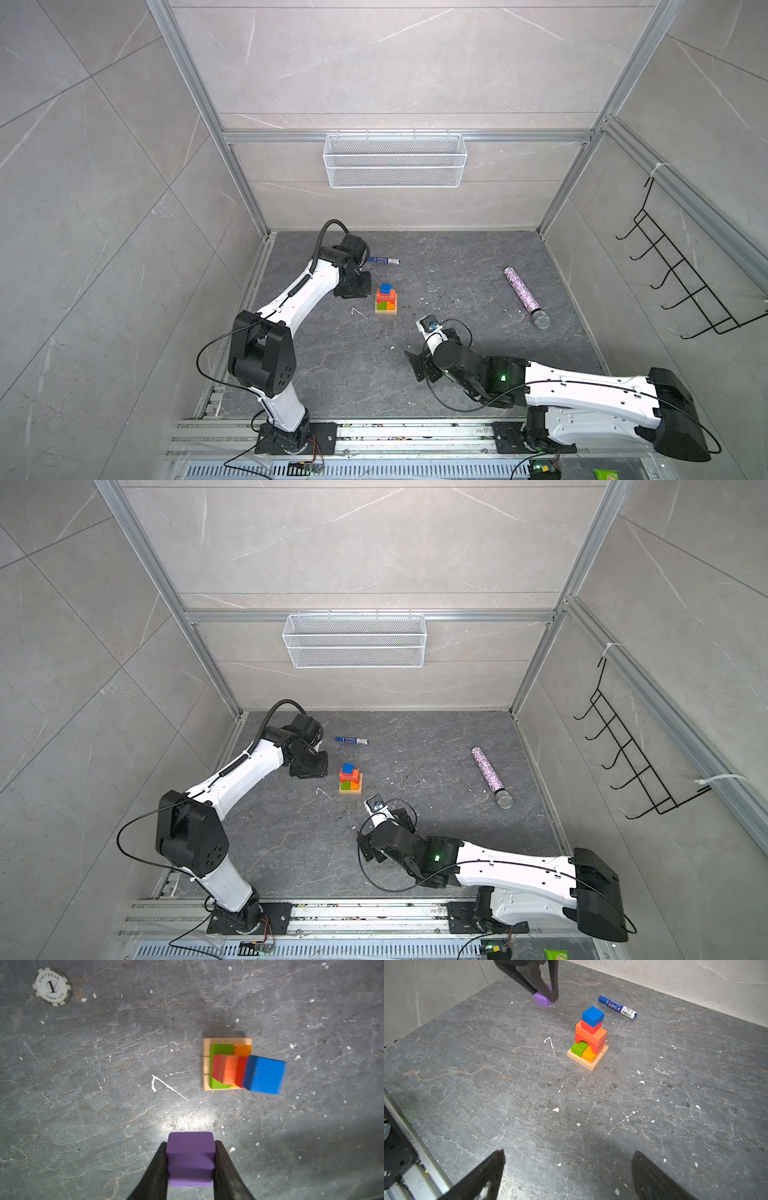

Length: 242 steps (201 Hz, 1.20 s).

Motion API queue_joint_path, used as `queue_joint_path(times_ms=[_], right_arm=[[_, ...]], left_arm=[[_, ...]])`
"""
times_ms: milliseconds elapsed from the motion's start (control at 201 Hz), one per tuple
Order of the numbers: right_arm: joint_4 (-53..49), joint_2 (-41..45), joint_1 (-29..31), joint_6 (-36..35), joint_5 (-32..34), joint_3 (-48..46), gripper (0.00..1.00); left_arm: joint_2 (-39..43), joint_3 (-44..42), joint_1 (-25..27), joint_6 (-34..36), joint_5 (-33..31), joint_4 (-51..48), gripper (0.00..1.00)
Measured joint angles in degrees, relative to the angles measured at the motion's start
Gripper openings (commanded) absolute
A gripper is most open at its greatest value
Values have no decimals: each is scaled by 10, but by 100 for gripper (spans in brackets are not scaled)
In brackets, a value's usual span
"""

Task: Build the wood block tower
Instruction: 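Lift and carry the purple cube with the left gripper over the tower, then lower the purple cube onto the blue cube atop the tower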

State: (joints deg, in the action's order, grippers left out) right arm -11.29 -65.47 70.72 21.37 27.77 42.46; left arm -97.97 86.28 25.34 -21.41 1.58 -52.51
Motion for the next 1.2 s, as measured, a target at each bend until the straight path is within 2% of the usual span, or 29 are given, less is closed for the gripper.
queue_joint_path(times_ms=[239, 737, 1205], right_arm=[[-9, 10, 1, 0, 10, 0, 95], [-13, 15, 1, 0, 16, 0, 95], [-22, 16, 1, 0, 16, 0, 95]], left_arm=[[-38, 81, 32, 5, -1, -23, 18], [-122, 179, 70, 15, -15, -59, 21], [-164, 198, 76, 15, -30, -62, 20]])
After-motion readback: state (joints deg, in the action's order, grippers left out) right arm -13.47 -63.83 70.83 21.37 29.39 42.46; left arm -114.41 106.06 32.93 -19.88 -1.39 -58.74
